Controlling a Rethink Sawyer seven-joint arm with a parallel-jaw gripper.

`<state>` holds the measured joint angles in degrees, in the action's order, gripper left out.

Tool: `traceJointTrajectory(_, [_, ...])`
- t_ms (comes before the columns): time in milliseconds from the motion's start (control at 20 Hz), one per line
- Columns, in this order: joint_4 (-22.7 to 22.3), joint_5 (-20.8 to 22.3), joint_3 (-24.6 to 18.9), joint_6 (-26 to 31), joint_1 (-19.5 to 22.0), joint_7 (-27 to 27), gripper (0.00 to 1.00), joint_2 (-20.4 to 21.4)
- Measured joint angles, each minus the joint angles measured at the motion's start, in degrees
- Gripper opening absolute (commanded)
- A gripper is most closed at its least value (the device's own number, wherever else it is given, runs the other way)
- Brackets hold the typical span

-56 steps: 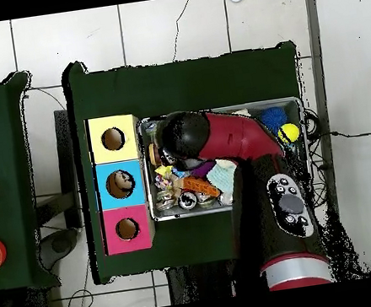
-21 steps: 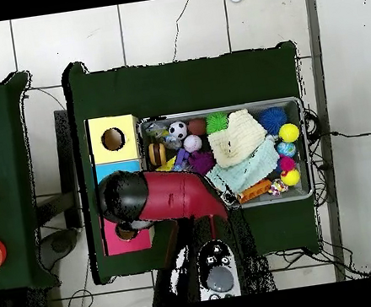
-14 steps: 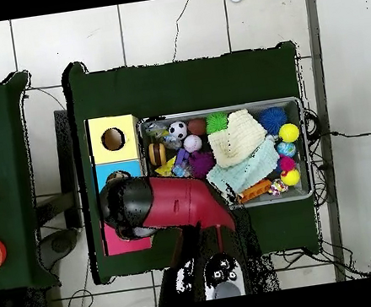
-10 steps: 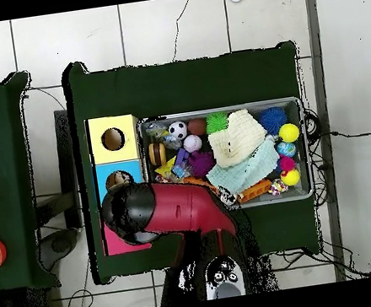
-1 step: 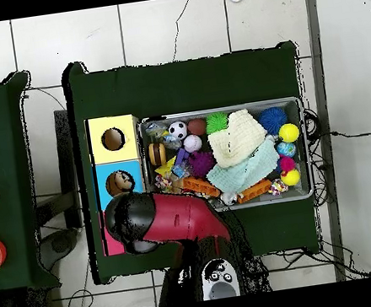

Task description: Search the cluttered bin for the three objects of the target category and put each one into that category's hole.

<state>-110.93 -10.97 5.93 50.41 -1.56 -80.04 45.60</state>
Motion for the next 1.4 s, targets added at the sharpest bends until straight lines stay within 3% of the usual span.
traceJointTrajectory(750, [-1.5,-4.2,-0.1,-1.1,-4.7,0.0,0.0,-0.4])
traceJointTrajectory(1200, [-1.6,-5.8,-0.8,-12.5,-4.6,0.0,0.0,-4.6])
traceJointTrajectory(1400, [-2.2,-5.9,-1.7,-13.8,-4.5,0.0,0.0,-6.0])
